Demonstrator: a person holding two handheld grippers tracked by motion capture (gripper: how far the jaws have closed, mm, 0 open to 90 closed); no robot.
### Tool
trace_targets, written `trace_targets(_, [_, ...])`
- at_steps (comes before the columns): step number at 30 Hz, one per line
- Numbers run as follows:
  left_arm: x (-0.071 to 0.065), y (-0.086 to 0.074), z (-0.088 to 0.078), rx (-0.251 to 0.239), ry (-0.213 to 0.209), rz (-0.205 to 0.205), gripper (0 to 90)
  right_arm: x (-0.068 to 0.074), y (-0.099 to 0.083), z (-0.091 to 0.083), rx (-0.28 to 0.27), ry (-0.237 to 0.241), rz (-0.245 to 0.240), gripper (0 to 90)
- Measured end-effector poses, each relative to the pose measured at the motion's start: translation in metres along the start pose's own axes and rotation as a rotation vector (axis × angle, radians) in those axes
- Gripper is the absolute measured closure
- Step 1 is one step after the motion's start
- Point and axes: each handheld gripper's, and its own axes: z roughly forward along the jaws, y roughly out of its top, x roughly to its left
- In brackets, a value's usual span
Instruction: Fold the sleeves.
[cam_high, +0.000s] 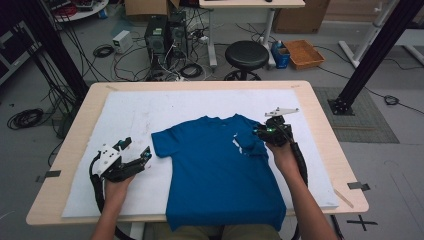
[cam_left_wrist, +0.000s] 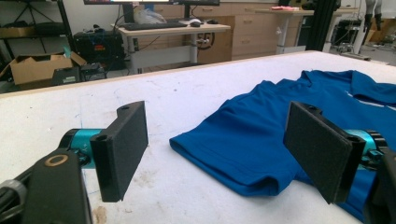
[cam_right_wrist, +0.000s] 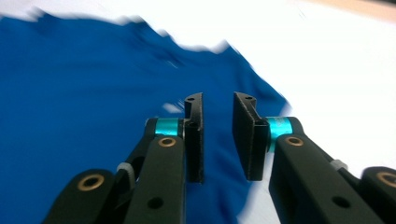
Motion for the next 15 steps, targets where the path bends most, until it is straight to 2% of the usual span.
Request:
trace_targets(1, [0.0,0.0,0.0,0.0,0.0,0.001,21.9,-0.005,-0.01,0.006,0.058,-0.013,-0.018,78.0])
trace_targets(4, [0.0,0.0,0.0,0.002,0.002,-0.003,21.9,-0.008,-0.021,0.011,0.09,0.014,-0.024,78.9])
trace_targets(5, [0.0,0.0,0.0,0.002,0.002,-0.005,21.9,-0.01,-0.025,0.012,0.098,0.048,-0.014,80.4])
trace_targets(6, [0.0,0.0,0.0,0.002,0.002,-0.005,21.9,-0.011,-0.031,0.011,0.096,0.108,-0.007,83.2])
trace_targets(9, [0.0,0.0,0.001,0.002,0.001,-0.002,21.9,-0.009,-0.04,0.006,0.107,0.19,-0.029,84.9])
trace_targets(13, [0.0,0.0,0.001,0.002,0.005,-0.001,21.9,-0.005,-0.051,0.002,0.151,0.254,-0.093,86.2])
trace_targets(15, [0.0,0.0,0.001,0.004,0.006,0.0,21.9,-0.005,-0.056,0.002,0.163,0.277,-0.103,86.0])
